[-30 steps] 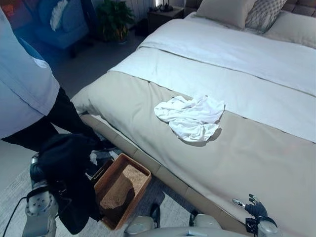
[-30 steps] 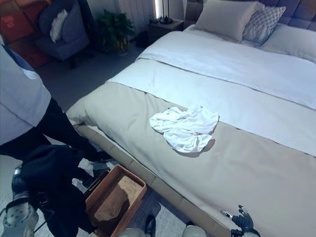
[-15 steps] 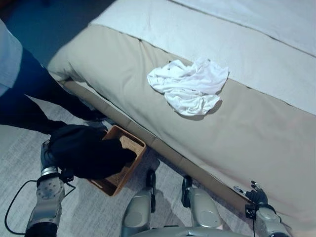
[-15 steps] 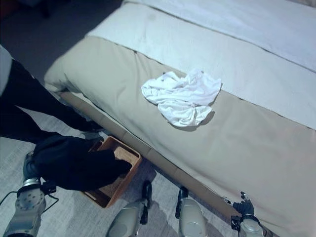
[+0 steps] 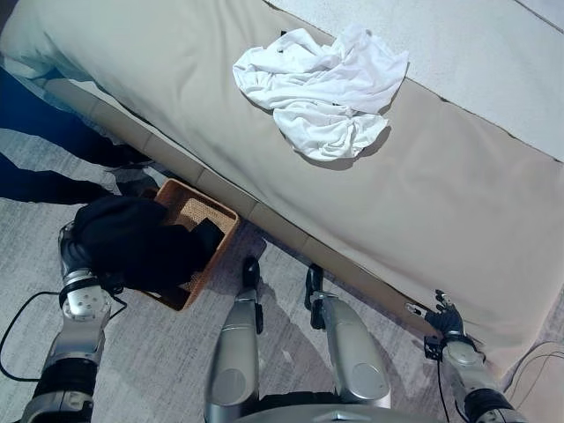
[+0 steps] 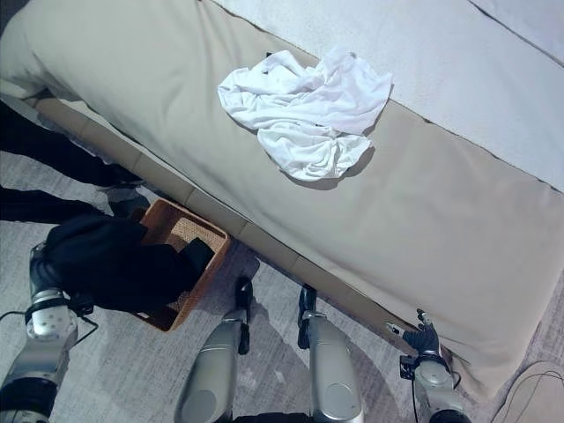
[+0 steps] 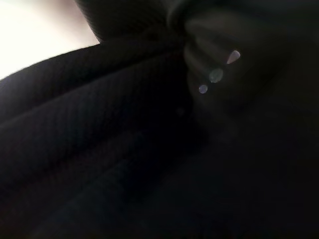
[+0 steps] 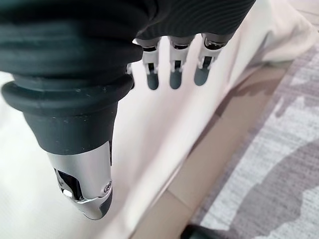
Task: Pick up clothes into the bucket
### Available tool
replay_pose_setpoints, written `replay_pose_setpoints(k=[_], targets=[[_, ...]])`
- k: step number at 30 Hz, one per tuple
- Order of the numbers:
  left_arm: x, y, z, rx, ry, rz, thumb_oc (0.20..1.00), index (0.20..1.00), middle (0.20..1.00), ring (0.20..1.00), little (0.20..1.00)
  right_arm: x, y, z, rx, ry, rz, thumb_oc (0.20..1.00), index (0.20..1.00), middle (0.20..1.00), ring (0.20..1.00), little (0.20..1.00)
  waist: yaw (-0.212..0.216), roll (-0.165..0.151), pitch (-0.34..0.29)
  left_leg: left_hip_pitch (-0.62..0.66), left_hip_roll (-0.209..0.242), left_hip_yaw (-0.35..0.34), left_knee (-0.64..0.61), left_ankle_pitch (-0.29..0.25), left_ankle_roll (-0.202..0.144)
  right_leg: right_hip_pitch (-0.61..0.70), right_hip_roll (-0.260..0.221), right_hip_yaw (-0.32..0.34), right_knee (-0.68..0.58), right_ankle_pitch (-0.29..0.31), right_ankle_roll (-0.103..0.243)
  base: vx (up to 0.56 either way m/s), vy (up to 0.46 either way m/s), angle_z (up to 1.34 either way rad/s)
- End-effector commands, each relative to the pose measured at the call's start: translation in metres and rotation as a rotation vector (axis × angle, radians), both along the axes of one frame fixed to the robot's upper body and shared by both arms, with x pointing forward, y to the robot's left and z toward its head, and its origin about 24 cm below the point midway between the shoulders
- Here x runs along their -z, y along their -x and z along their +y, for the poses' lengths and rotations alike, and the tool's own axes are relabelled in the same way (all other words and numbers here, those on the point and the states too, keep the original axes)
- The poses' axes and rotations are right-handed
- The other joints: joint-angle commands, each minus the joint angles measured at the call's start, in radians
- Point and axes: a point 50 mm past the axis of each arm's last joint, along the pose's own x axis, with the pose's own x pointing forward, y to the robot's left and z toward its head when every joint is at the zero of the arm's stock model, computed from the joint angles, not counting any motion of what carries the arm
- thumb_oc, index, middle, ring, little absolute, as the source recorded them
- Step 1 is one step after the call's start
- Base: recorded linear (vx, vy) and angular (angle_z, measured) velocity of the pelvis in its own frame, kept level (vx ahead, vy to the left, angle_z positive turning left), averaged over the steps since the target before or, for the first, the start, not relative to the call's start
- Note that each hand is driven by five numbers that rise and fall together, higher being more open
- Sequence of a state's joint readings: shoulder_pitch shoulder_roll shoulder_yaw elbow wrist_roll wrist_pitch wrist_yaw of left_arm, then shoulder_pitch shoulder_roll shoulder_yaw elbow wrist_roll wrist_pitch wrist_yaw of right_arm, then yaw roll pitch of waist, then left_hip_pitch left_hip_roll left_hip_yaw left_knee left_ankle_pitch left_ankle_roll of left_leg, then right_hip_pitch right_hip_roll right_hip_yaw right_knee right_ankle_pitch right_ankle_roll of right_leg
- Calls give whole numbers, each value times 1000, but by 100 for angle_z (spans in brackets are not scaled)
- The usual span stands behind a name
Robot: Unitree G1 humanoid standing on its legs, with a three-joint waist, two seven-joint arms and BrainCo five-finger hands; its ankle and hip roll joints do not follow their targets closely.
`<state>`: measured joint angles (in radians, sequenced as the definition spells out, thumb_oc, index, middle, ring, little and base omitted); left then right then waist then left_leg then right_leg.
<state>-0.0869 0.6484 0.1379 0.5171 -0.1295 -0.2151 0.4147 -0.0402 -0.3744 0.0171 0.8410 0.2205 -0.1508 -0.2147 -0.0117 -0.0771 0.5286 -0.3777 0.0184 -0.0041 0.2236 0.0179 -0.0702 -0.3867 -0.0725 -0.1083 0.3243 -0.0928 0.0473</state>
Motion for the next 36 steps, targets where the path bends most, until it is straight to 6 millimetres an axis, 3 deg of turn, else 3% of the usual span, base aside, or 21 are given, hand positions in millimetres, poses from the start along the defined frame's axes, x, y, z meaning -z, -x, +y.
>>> replay_pose_setpoints(k=[1,7,13,15,20,22,23,24,27,28,29,30,32,36], targets=[[-38,6,26,-89,-140,-99,200,200,200,200,200,-10,-8,3,-21,17,-82,1000,1000,1000,1000,1000,-7,-43,-9,-61,-19,10,153,-101,38,-25,-57,47,-130,148,85,-14,43,-15],[-45,10,38,-155,-154,-112,200,200,200,200,200,-18,-16,7,-17,3,-140,1000,1000,1000,1000,1000,-17,-52,-9,-167,-26,14,215,-122,54,-121,-60,59,-89,145,89,-27,54,-8],[-50,1,34,-134,-178,-109,200,200,200,200,200,-23,-20,8,-15,6,-170,1000,1000,1000,1000,1000,-27,-49,-9,-258,-40,0,262,-132,64,-211,-73,50,-29,131,89,-30,38,3],[-51,-4,31,-114,-196,-97,200,200,200,200,200,-25,-19,6,-11,11,-180,1000,1000,1000,1000,1000,-29,-42,-9,-298,-45,-17,321,-181,68,-250,-76,46,42,83,92,41,46,4],[-59,-19,26,-84,-229,-80,200,200,200,200,200,-38,-24,0,3,17,-248,1000,1000,1000,1000,1000,-48,-36,-9,-463,-61,-40,486,-228,80,-402,-88,48,211,32,80,-12,37,11],[-60,-20,25,-83,-229,-81,200,200,200,200,200,-38,-25,0,4,17,-250,1000,1000,1000,1000,1000,-47,-35,-9,-467,-61,-40,490,-230,80,-405,-88,48,215,30,80,-10,32,11],[-62,-23,24,-84,-229,-85,457,457,457,457,457,-44,-27,-2,8,15,-280,1000,1000,1000,1000,1000,-54,-37,-9,-525,-62,-40,554,-250,84,-460,-87,57,277,10,75,-11,34,9],[-62,-23,24,-83,-229,-86,470,470,470,470,470,-44,-27,-2,9,15,-281,1000,1000,1000,1000,1000,-53,-37,-9,-528,-61,-40,557,-252,84,-463,-87,57,280,9,75,-8,83,1],[-65,-28,23,-90,-229,-90,736,736,736,736,736,-50,-29,-4,19,13,-312,1000,1000,1000,1000,1000,-61,-37,-9,-610,-56,-33,662,-291,95,-552,-83,73,393,-24,66,12,63,-7],[-65,-29,23,-93,-231,-87,586,586,586,586,586,-51,-29,-5,28,10,-319,1000,1000,1000,1000,1000,-65,-39,-9,-638,-55,-29,696,-303,97,-585,-80,77,433,-39,63,26,59,-11],[-65,-31,22,-91,-230,-85,514,514,514,514,514,-53,-29,-6,35,12,-329,1000,1000,1000,1000,1000,-70,-41,-9,-675,-54,-23,741,-318,99,-628,-77,78,482,-56,62,26,76,-10],[-66,-33,21,-91,-221,-95,536,536,536,536,536,-54,-29,-7,45,11,-334,1000,1000,1000,1000,1000,-73,-41,-9,-697,-57,-19,764,-325,101,-650,-77,80,510,-62,62,20,55,-12],[-69,-36,19,-86,-219,-105,1000,1000,1000,1000,1000,-55,-29,-8,53,12,-339,1000,1000,1000,1000,1000,-75,-39,-9,-726,-59,-17,789,-332,101,-677,-79,80,537,-71,63,11,28,-11],[-75,-44,16,-76,-266,-81,1000,1000,1000,1000,1000,-54,-25,-13,72,25,-326,1000,1000,1000,1000,1000,-89,-38,-9,-779,-61,-17,835,-342,99,-735,-90,78,592,-92,60,15,20,-3]])
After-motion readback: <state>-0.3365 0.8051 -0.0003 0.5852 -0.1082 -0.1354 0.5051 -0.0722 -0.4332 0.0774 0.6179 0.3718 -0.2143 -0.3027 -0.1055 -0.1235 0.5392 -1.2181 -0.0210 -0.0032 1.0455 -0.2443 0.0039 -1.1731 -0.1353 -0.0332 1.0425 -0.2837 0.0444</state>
